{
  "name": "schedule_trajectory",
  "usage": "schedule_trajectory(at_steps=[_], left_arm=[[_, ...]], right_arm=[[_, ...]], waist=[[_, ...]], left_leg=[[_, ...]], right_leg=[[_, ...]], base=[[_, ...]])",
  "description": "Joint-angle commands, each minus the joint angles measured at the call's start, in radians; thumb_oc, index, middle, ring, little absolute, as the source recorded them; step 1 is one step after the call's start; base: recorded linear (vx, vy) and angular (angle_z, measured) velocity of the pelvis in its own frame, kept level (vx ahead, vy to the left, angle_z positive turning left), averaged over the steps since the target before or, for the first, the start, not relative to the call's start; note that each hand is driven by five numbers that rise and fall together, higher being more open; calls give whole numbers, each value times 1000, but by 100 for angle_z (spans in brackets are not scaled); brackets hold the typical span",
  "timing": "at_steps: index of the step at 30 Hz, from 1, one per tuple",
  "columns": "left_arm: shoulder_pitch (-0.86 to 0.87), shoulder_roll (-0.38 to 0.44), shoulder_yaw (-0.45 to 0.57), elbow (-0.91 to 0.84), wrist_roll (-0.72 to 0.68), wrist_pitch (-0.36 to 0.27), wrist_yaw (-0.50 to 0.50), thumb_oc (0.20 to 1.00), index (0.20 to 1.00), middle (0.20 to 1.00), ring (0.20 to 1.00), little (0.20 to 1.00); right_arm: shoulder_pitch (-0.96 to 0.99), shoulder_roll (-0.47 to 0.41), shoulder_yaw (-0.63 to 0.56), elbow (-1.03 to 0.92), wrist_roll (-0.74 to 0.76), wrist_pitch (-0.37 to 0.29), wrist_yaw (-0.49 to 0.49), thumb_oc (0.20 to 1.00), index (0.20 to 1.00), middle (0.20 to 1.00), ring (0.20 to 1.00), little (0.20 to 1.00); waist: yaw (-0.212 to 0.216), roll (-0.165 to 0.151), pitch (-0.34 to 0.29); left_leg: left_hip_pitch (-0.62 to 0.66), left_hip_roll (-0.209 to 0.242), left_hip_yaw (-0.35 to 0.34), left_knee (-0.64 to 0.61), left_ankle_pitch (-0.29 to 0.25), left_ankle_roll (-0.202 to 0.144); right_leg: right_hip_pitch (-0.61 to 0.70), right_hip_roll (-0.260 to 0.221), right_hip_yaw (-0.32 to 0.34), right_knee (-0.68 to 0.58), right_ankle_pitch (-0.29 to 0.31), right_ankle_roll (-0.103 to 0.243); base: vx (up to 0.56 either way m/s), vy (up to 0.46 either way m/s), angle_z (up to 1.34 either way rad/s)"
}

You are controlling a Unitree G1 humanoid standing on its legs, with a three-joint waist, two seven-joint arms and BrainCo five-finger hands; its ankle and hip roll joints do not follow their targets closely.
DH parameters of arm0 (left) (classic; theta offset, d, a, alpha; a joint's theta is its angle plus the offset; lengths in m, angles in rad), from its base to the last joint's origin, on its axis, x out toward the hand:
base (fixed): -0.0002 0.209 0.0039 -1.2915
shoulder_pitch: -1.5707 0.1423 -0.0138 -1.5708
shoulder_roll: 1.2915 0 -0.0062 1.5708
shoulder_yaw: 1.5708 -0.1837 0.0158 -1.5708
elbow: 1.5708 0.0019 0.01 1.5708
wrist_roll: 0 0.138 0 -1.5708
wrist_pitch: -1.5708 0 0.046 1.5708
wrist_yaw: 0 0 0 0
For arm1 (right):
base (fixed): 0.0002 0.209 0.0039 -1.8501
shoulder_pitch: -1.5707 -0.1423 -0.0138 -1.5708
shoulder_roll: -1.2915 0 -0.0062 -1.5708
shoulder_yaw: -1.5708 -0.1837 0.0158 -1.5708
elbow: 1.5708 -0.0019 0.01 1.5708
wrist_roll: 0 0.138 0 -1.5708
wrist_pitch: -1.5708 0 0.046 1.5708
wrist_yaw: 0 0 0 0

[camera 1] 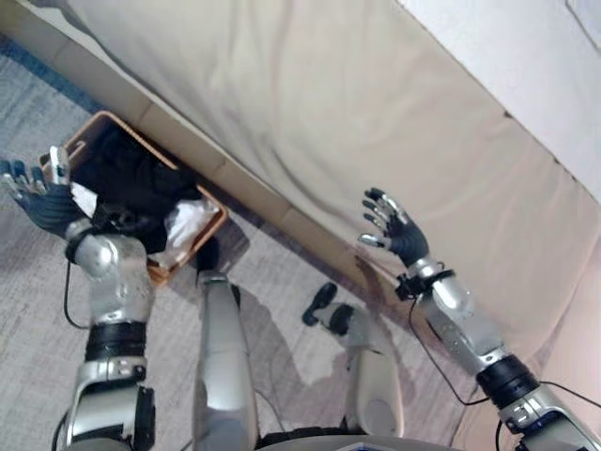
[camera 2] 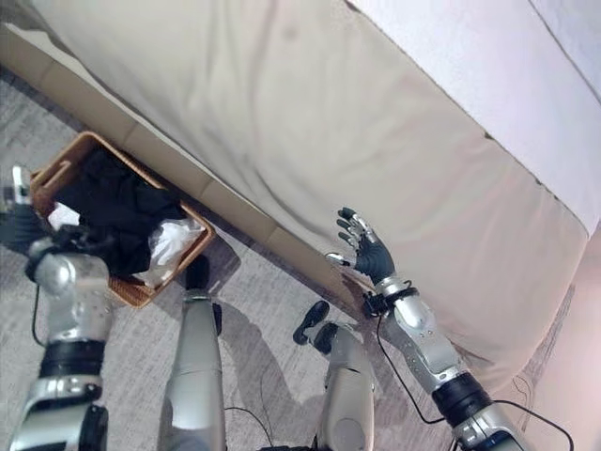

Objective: Pick up clothes into the bucket

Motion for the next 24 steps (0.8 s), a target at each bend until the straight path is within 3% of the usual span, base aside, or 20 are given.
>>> schedule_trajectory(at_steps=[1, 9, 11, 15, 24], left_arm=[[-22, 17, -30, -43, 109, -55, -66, 1000, 1000, 1000, 1000, 1000], [106, -32, -138, -67, 134, -51, -260, 1000, 1000, 1000, 1000, 1000], [133, -25, -167, -57, 155, -39, -312, 1000, 1000, 1000, 1000, 1000], [222, -26, -229, -41, 172, -17, -438, 1000, 1000, 1000, 1000, 1000], [326, -77, -287, -1, 194, 12, -513, 1000, 1000, 1000, 1000, 1000]], right_arm=[[1, 5, -62, -12, -19, -55, -14, 1000, 1000, 1000, 1000, 1000], [33, 54, -95, 85, -34, -61, 10, 1000, 1000, 1000, 1000, 1000], [53, 61, -117, 95, -52, -64, 8, 1000, 1000, 1000, 1000, 1000], [125, 110, -184, 139, -62, -69, -1, 1000, 1000, 1000, 1000, 1000], [213, 180, -234, 165, -135, -75, -36, 1000, 1000, 1000, 1000, 1000]], waist=[[42, -9, -9], [40, 16, -74], [27, 25, -99], [-15, 54, -183], [-66, 103, -317]], left_leg=[[54, -16, 72, 12, -57, 61], [273, 11, 121, -140, -22, 55], [310, 10, 145, -184, 18, 60], [445, 16, 194, -297, 49, 47], [645, 3, 301, -465, 91, 34]], right_leg=[[53, 3, 73, -75, 123, 53], [252, 18, 76, -262, 196, 75], [288, 14, 66, -320, 238, 70], [390, 27, 79, -451, 288, 91], [500, 48, 116, -576, 321, 112]], base=[[7, 33, -14], [33, 29, -24], [-37, 54, -17], [51, 57, -22], [62, 35, -30]])
